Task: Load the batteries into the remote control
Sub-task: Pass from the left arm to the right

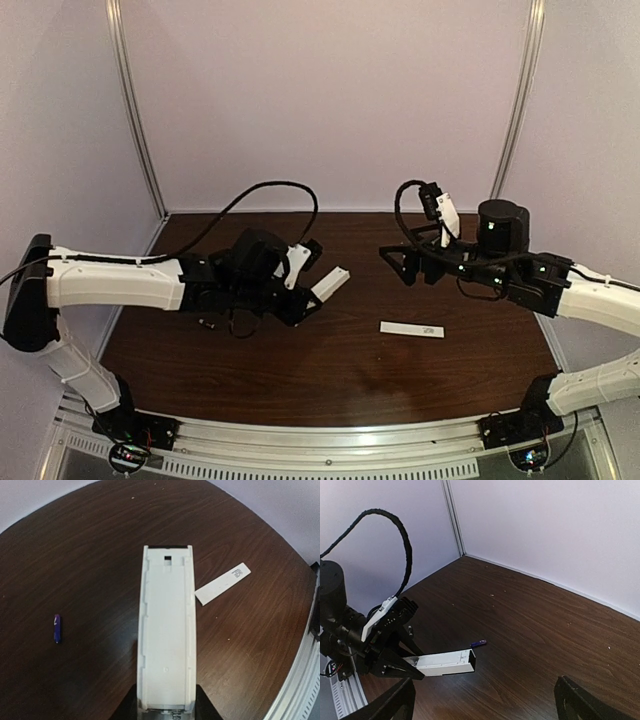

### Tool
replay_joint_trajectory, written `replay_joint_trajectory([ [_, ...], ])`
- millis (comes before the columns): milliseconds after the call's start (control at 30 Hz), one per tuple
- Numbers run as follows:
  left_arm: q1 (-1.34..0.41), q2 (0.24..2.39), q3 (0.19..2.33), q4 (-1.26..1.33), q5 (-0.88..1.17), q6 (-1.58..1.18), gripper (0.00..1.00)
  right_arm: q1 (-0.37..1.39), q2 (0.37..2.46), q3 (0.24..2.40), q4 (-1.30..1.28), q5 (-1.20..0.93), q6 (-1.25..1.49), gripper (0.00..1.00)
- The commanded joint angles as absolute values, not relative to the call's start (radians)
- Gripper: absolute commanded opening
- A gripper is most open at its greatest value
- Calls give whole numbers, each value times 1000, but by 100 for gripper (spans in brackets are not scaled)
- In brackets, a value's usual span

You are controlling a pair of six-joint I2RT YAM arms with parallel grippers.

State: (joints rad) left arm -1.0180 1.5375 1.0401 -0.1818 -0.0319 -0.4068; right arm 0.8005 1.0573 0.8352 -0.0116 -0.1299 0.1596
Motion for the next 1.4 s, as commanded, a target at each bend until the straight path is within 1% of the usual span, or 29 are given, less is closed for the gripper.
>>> replay_joint_trajectory([
  [0,-1058,1616,1033,-124,-191,-599,0,753,1081,798,-11,-111,255,97],
  [133,-1093,1685,1051,-97,-236,-628,0,711,1120,786,-7,-155,277,95],
  [267,-1098,1664,1013,5,-228,-617,0,661,1159,769,-3,-253,332,92],
  [400,-1113,1622,984,86,-254,-585,0,617,1220,742,103,-356,480,89],
  [500,-1130,1612,975,125,-279,-567,0,617,1273,719,229,-448,643,83],
  [600,-1152,1611,974,157,-315,-551,0,635,1320,698,374,-502,762,81],
  [800,-1170,1607,979,195,-337,-547,0,692,1404,716,471,-525,859,78],
  [1000,-1187,1598,975,235,-380,-543,0,704,1454,698,539,-505,954,75],
  [1067,-1191,1600,966,261,-386,-539,0,704,1470,675,617,-503,1007,71],
  [1167,-1195,1610,972,271,-392,-534,0,711,1493,680,647,-503,1043,63],
  [1333,-1198,1629,995,252,-402,-516,0,738,1535,701,691,-522,1079,57],
  [1367,-1199,1632,999,248,-401,-510,0,742,1540,701,698,-523,1082,54],
])
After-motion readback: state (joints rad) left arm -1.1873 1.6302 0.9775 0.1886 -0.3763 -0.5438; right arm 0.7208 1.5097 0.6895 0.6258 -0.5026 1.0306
